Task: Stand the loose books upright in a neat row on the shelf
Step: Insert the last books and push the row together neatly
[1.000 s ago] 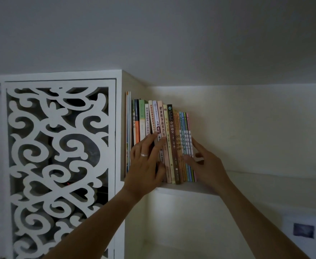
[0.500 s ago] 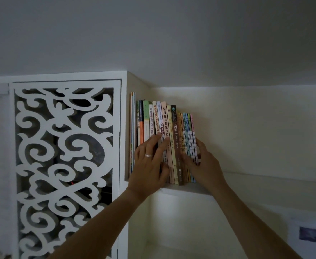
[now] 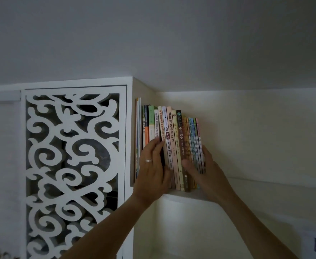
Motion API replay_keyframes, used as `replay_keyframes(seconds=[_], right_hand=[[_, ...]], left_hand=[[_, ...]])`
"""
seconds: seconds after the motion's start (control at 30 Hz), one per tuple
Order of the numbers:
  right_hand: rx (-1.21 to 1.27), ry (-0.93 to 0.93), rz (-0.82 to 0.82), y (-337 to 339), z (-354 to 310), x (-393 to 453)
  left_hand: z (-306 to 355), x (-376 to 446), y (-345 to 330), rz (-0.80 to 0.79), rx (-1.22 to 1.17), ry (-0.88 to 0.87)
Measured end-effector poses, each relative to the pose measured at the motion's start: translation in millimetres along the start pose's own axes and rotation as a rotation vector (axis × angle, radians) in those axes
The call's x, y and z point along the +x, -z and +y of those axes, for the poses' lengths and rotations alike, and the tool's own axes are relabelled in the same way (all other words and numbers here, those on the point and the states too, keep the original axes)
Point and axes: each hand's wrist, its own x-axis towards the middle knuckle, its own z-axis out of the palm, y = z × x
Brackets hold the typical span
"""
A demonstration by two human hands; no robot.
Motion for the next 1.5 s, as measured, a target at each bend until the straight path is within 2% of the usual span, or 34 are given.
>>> replay_keyframes(seconds=[0.17, 0.23, 0.47, 0.53, 0.8, 1.03, 1.23, 1.5], right_hand=[[-0.278, -0.088, 0.07, -28, -7, -4], [-0.343, -0.058, 0.115, -30, -9, -7], [-0.124, 0.015, 0.268, -24, -1, -11], [-0.11, -0.012, 0.261, -24, 1, -12], [-0.186, -0.087, 0.261, -29, -9, -8], [-0.226, -0.088, 0.388, -37, -12, -7], [-0.238, -0.092, 0.417, -35, -7, -5], [-0.245, -0.073, 0.413, -35, -7, -7]], left_hand=[[1, -1, 2, 0.104, 0.082, 0.016], [0, 0, 2, 0.155, 0.134, 0.019], [-5, -3, 0, 0.164, 0.141, 0.071], [-5, -3, -1, 0.168, 0.141, 0.088], [0, -3, 3, 0.162, 0.114, 0.08], [-4, -1, 5, 0.101, 0.158, 0.037], [-8, -2, 2, 0.052, 0.219, 0.018], [-4, 0, -1, 0.153, 0.186, 0.082]])
